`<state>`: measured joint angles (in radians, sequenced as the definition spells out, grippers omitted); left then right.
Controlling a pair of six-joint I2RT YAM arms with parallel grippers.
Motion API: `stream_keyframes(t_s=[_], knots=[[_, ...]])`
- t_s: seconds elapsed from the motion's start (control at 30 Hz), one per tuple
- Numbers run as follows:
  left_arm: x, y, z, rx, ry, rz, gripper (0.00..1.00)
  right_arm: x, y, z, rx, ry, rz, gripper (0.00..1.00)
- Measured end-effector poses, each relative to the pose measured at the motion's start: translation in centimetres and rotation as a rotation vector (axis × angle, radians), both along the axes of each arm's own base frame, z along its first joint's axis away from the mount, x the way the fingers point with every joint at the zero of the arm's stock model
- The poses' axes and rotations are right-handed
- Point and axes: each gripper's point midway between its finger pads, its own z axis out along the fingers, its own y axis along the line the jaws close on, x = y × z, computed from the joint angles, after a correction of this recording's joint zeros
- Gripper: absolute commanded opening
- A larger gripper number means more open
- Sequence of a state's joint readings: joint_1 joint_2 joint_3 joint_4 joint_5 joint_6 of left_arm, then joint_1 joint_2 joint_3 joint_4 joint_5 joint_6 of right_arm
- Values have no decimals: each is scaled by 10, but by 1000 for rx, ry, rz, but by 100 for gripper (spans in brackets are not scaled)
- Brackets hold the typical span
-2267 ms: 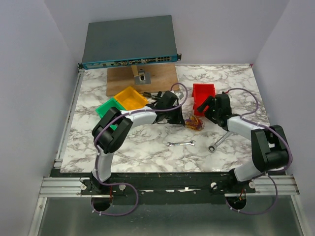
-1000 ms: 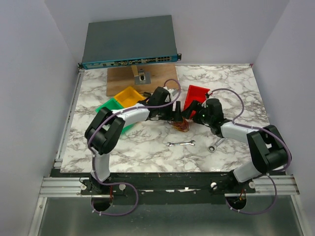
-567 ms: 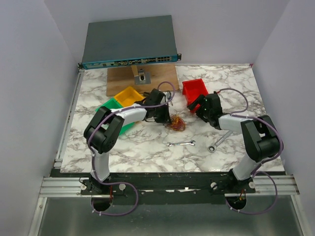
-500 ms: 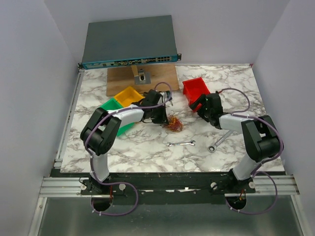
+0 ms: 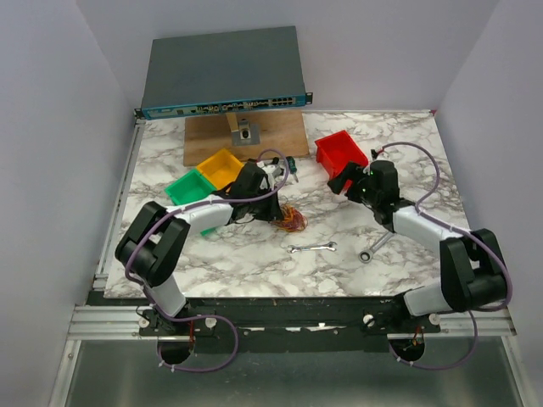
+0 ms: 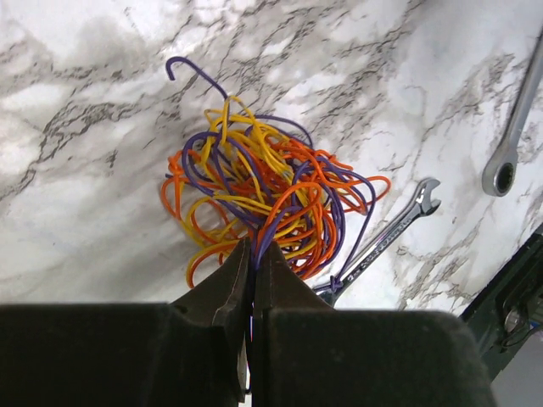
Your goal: Untangle the cables
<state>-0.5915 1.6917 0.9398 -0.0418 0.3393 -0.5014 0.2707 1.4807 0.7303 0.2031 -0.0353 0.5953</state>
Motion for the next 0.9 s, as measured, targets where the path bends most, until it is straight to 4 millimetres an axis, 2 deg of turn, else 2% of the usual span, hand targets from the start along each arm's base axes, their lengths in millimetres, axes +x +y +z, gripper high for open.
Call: stream_keyframes(t_s=[0.1, 0.2, 0.3, 0.37, 0.53, 0.63, 0.73, 0.9], knots=[[0, -6, 6, -38, -33, -32, 0, -15, 13, 15, 25, -73, 110, 81], [-1, -11, 10, -71, -47, -60, 0, -13, 19, 11, 15, -73, 148, 75], [-1, -15, 14, -95, -62, -77, 0, 3, 32, 5, 0, -39, 186, 79], [-1, -15, 17, -103, -75, -81, 0, 16, 39, 10, -40, -41, 195, 81], [-3, -13, 27, -116, -107, -87, 0, 45, 65, 52, -164, -128, 207, 81], [-2, -14, 32, -123, -122, -88, 0, 63, 63, 66, -234, -149, 177, 81], [-1, -14, 34, -128, -129, -88, 0, 81, 55, 63, -305, -135, 143, 78], [-1, -14, 34, -129, -131, -88, 0, 110, 52, 32, -397, -55, 120, 71]])
